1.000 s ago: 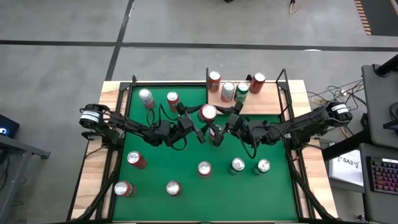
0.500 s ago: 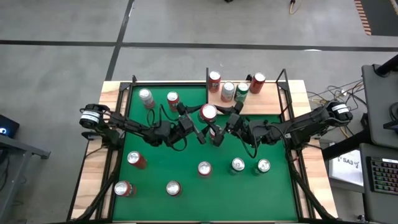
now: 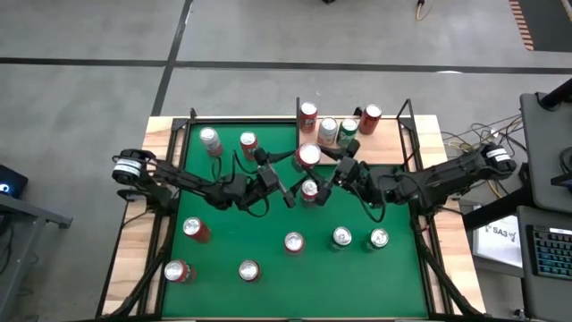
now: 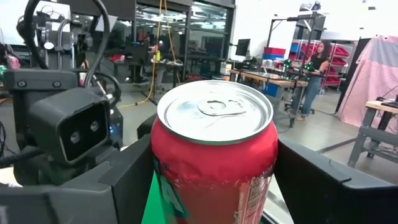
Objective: Place canned beverage on shelf
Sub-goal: Put the red soda can on the shelf aligned with the other red soda can
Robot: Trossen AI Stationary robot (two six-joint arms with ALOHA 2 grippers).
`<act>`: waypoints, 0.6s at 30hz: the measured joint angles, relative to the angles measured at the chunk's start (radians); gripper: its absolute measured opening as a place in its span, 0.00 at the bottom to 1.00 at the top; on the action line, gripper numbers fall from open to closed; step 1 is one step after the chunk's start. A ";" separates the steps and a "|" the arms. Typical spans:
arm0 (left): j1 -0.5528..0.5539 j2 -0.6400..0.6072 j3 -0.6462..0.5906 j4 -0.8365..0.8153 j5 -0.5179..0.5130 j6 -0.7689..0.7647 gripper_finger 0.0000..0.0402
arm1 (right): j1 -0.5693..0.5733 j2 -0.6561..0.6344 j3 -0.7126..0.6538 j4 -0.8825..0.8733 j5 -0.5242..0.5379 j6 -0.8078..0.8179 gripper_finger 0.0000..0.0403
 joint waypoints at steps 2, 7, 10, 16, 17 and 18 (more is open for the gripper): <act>-0.001 -0.017 -0.001 -0.045 0.001 -0.009 0.91 | 0.000 -0.028 0.000 -0.029 0.008 -0.003 0.68; -0.002 -0.095 -0.001 -0.200 0.056 -0.029 0.91 | -0.013 -0.128 0.000 -0.195 0.006 0.027 0.68; -0.002 -0.150 -0.003 -0.295 0.088 -0.028 0.91 | -0.021 -0.189 0.000 -0.335 0.000 0.078 0.68; 0.011 -0.266 -0.058 -0.417 0.193 -0.022 0.88 | -0.025 -0.286 -0.003 -0.585 -0.075 0.181 0.68; 0.016 -0.289 -0.081 -0.418 0.227 -0.027 0.88 | -0.025 -0.297 -0.011 -0.607 -0.089 0.191 0.68; 0.019 -0.313 -0.106 -0.421 0.262 -0.036 0.87 | -0.025 -0.306 -0.018 -0.628 -0.103 0.206 0.68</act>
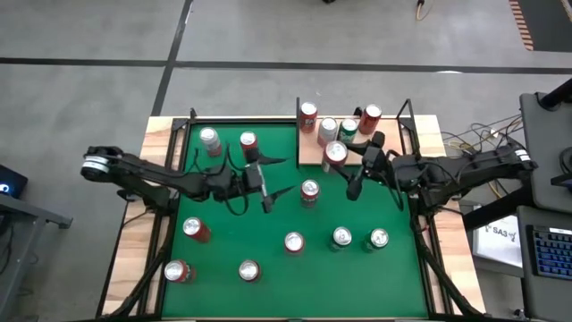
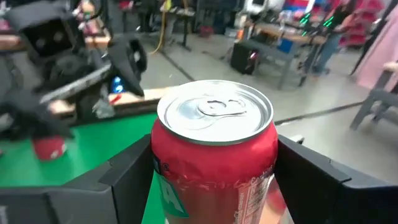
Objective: Place canned beverage on shelf
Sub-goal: Put the red soda can on the shelf aligned with the other red soda can
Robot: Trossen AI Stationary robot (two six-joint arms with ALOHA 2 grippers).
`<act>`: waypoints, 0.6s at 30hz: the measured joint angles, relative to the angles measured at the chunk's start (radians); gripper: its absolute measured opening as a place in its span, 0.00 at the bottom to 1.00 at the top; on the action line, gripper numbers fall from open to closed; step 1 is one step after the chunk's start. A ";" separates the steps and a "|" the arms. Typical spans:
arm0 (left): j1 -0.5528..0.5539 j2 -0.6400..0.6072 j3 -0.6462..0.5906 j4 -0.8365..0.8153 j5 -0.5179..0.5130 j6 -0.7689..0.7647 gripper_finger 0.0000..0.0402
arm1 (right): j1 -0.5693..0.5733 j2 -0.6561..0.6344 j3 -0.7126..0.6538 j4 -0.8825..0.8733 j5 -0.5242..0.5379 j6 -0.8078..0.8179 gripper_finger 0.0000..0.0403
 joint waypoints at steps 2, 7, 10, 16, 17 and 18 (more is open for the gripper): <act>0.004 -0.043 -0.045 0.004 0.065 -0.019 0.86 | 0.000 -0.011 -0.017 -0.022 -0.028 0.017 0.68; 0.003 -0.153 -0.155 0.018 0.107 -0.073 0.82 | -0.007 -0.007 -0.074 -0.024 -0.102 0.029 0.68; 0.004 -0.218 -0.202 0.037 0.105 -0.103 0.81 | -0.024 -0.001 -0.102 -0.016 -0.161 0.047 0.68; 0.004 -0.324 -0.246 0.046 0.097 -0.114 0.80 | -0.077 0.008 -0.133 0.012 -0.201 0.029 0.68; 0.004 -0.338 -0.251 0.042 0.097 -0.113 0.80 | -0.088 0.008 -0.134 0.015 -0.203 0.024 0.68; 0.004 -0.349 -0.254 0.042 0.097 -0.111 0.80 | -0.102 0.009 -0.136 0.018 -0.213 0.018 0.68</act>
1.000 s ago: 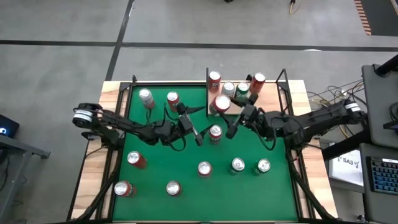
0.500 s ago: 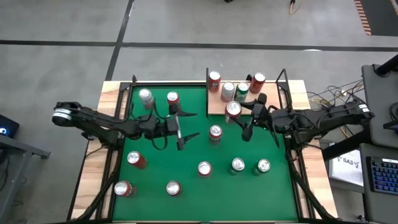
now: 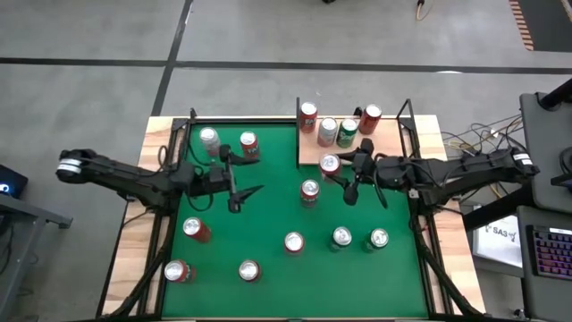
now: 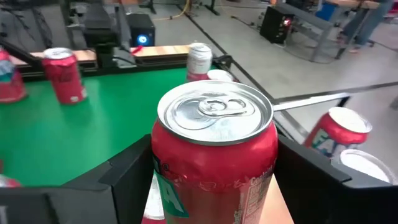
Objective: Place canned beverage on shelf
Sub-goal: Put the red soda can on the shelf aligned with the other red soda can
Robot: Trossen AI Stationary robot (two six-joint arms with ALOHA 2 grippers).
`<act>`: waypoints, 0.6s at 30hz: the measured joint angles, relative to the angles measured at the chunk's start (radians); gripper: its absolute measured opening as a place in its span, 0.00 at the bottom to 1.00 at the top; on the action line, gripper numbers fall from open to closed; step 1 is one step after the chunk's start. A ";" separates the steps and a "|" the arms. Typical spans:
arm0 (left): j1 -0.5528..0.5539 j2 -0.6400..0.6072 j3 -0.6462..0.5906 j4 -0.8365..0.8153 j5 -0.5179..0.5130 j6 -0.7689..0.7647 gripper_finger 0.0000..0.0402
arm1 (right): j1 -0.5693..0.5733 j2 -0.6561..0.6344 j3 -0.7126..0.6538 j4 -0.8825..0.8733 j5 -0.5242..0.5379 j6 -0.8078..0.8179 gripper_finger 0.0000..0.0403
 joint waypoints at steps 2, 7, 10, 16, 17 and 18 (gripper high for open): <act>0.000 -0.024 -0.009 -0.001 -0.001 0.003 0.80 | -0.033 0.002 -0.007 0.030 -0.042 -0.017 0.68; 0.000 -0.054 -0.015 0.001 -0.002 0.005 0.80 | -0.129 0.008 -0.017 0.101 -0.192 -0.055 0.68; 0.000 -0.062 -0.015 -0.001 -0.013 0.005 0.80 | -0.192 0.022 -0.031 0.147 -0.278 -0.071 0.68; 0.001 -0.060 -0.015 -0.012 -0.131 0.006 0.80 | -0.278 0.058 -0.118 0.297 -0.324 -0.075 0.68; 0.001 -0.059 -0.015 -0.016 -0.135 0.006 0.80 | -0.289 0.063 -0.140 0.328 -0.324 -0.071 0.68; 0.001 -0.057 -0.015 -0.018 -0.141 0.006 0.80 | -0.297 0.068 -0.162 0.359 -0.324 -0.069 0.68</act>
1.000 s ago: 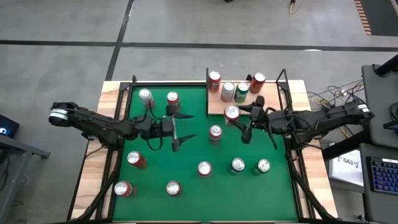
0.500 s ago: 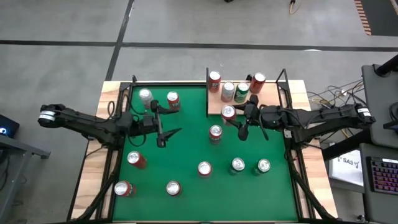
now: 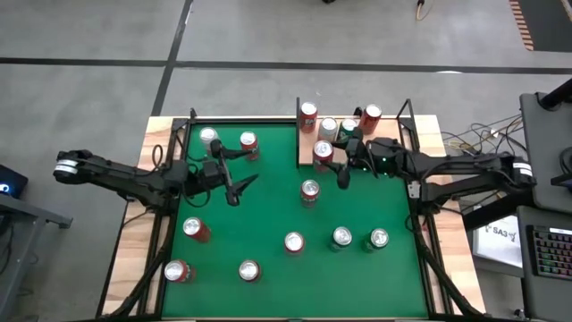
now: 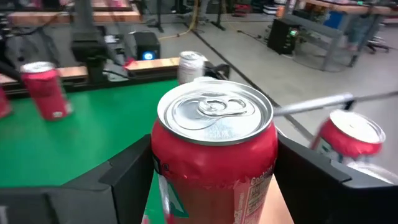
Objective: Place canned beverage on shelf
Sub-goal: Put the red soda can on the shelf aligned with the other red soda can
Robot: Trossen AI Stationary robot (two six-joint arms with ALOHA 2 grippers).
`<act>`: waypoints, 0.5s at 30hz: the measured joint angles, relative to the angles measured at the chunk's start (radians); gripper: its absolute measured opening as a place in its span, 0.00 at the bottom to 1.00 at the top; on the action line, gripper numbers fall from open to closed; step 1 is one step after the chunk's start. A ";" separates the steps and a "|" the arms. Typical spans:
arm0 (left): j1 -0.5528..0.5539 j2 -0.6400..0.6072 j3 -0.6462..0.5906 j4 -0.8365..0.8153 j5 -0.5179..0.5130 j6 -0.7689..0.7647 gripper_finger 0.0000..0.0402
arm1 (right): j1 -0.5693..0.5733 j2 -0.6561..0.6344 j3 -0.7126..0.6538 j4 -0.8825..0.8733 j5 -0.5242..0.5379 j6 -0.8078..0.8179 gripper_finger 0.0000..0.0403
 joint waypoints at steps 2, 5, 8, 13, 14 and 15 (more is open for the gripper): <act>0.000 0.003 0.000 0.000 0.000 0.000 0.80 | -0.016 0.006 -0.040 0.073 -0.008 0.004 0.68; 0.000 0.004 0.000 0.000 0.000 0.003 0.80 | -0.031 0.024 -0.104 0.224 -0.016 0.021 0.68; 0.000 0.004 0.000 0.000 -0.001 0.014 0.80 | -0.040 0.052 -0.148 0.325 -0.016 0.036 0.68; 0.002 0.004 0.000 0.001 -0.013 0.021 0.80 | -0.041 0.131 -0.147 0.373 0.010 0.052 0.68; 0.003 0.004 0.000 0.001 -0.014 0.022 0.80 | -0.041 0.149 -0.141 0.372 0.019 0.052 0.68; 0.003 0.004 0.000 0.001 -0.016 0.021 0.80 | -0.040 0.168 -0.137 0.372 0.028 0.053 0.68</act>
